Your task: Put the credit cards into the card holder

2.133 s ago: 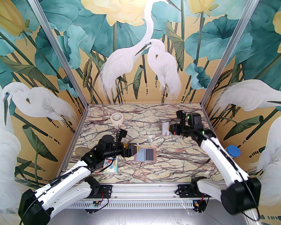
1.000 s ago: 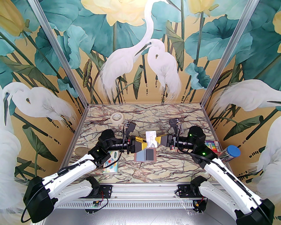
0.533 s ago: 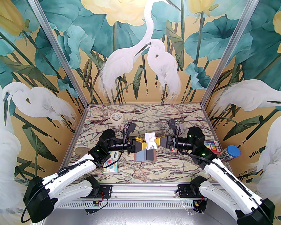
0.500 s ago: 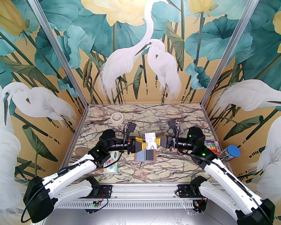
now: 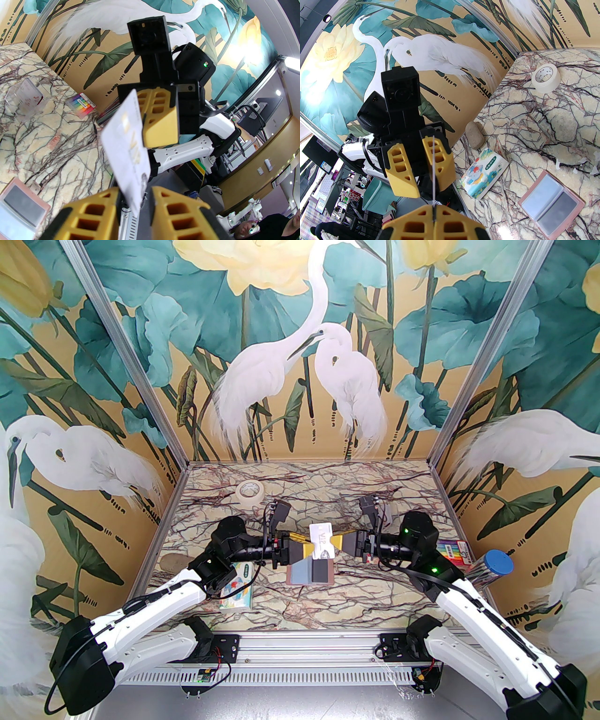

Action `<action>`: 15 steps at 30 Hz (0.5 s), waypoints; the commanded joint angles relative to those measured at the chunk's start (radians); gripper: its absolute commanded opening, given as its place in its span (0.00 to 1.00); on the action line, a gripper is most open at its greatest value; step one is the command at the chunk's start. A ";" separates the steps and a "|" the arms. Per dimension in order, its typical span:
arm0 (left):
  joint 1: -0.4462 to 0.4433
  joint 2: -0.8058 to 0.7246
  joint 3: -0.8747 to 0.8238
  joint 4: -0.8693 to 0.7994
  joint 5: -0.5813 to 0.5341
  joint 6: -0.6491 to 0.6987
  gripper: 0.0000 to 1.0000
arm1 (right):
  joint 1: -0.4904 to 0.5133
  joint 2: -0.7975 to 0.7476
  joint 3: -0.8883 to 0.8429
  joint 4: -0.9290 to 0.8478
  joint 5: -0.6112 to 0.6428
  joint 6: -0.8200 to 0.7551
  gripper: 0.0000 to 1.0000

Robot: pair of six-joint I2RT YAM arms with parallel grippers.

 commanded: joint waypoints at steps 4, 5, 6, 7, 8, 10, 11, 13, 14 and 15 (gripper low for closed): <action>-0.007 0.002 0.001 0.045 0.015 -0.017 0.21 | 0.012 0.009 -0.013 0.042 0.002 0.019 0.00; -0.007 0.002 0.001 0.045 0.013 -0.017 0.19 | 0.015 0.010 -0.012 0.042 0.003 0.020 0.00; -0.007 -0.001 0.001 0.041 0.012 -0.017 0.17 | 0.015 0.010 -0.013 0.043 0.004 0.020 0.00; -0.008 -0.001 0.001 0.040 0.009 -0.017 0.14 | 0.016 0.010 -0.014 0.044 0.006 0.019 0.00; -0.008 -0.002 0.001 0.040 0.007 -0.018 0.11 | 0.015 0.010 -0.017 0.046 0.004 0.021 0.00; -0.009 -0.001 0.002 0.037 0.001 -0.020 0.06 | 0.021 0.008 -0.018 0.049 0.004 0.022 0.00; -0.008 -0.001 0.005 0.029 -0.002 -0.022 0.03 | 0.022 0.008 -0.018 0.047 0.003 0.022 0.00; -0.008 0.002 0.013 0.013 0.001 -0.022 0.00 | 0.023 -0.005 -0.020 0.042 0.002 0.015 0.00; -0.009 0.002 0.016 0.006 0.013 -0.022 0.00 | 0.023 -0.014 -0.018 0.027 -0.003 0.000 0.02; -0.008 0.001 0.016 0.005 0.023 -0.022 0.00 | 0.024 -0.025 -0.013 0.004 -0.008 -0.022 0.08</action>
